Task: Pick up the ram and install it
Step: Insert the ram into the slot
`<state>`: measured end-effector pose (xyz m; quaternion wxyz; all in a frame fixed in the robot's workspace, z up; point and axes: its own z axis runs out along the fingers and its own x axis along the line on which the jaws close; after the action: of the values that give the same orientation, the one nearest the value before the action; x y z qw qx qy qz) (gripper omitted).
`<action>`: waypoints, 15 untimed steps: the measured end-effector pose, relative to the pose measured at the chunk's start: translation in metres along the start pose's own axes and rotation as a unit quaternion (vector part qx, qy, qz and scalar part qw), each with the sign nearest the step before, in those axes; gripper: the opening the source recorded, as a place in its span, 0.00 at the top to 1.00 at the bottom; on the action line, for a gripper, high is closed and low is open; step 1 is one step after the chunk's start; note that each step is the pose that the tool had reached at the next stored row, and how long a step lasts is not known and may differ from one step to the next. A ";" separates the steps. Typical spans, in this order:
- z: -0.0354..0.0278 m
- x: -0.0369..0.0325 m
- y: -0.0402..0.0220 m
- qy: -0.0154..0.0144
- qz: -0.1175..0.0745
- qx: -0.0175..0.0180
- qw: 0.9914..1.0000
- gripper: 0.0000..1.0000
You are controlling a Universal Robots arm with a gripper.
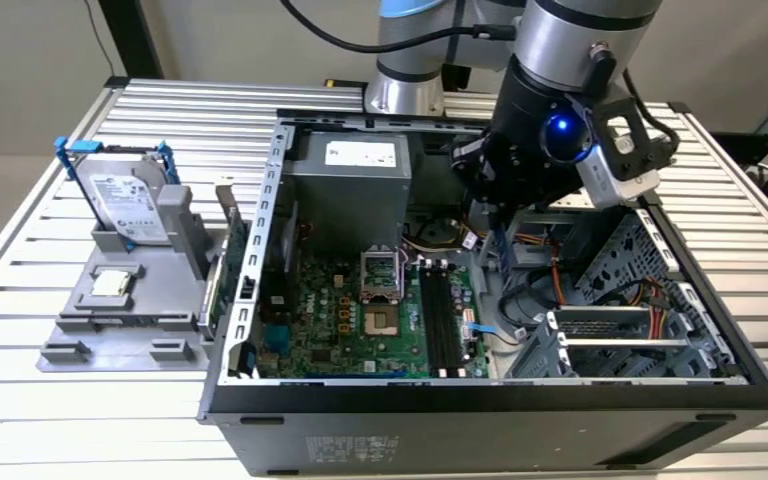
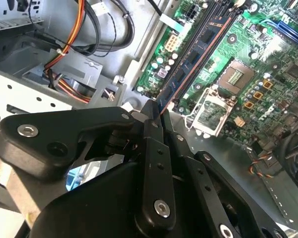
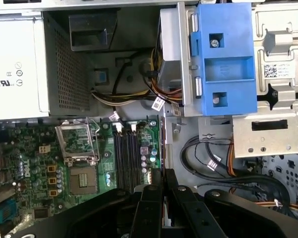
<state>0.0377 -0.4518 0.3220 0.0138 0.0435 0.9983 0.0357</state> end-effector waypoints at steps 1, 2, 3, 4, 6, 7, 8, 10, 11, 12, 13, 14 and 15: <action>0.0011 0.0000 -0.0001 0.000 0.000 0.000 1.000 1.00; 0.0024 0.0001 -0.0002 0.000 0.001 0.000 1.000 1.00; 0.0041 0.0000 -0.0003 0.000 0.001 0.000 1.000 1.00; 0.0059 -0.0003 -0.0004 0.000 0.002 0.000 1.000 1.00; 0.0096 -0.0002 -0.0007 0.000 0.002 0.000 1.000 1.00; 0.0113 -0.0002 -0.0008 -0.001 0.003 0.000 1.000 1.00; 0.0128 -0.0002 -0.0009 -0.002 0.003 0.000 1.000 1.00; 0.0149 0.0004 -0.0011 -0.007 0.003 0.000 1.000 1.00; 0.0157 0.0008 -0.0012 -0.011 0.002 0.000 1.000 1.00; 0.0166 0.0009 -0.0013 -0.012 0.002 0.000 1.000 1.00; 0.0180 0.0010 -0.0015 -0.012 0.000 0.000 1.000 1.00; 0.0191 0.0019 -0.0019 -0.012 -0.001 0.000 1.000 1.00; 0.0200 0.0028 -0.0023 -0.012 -0.002 0.000 1.000 1.00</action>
<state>0.0354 -0.4524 0.3018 0.0257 0.0418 0.9982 0.0356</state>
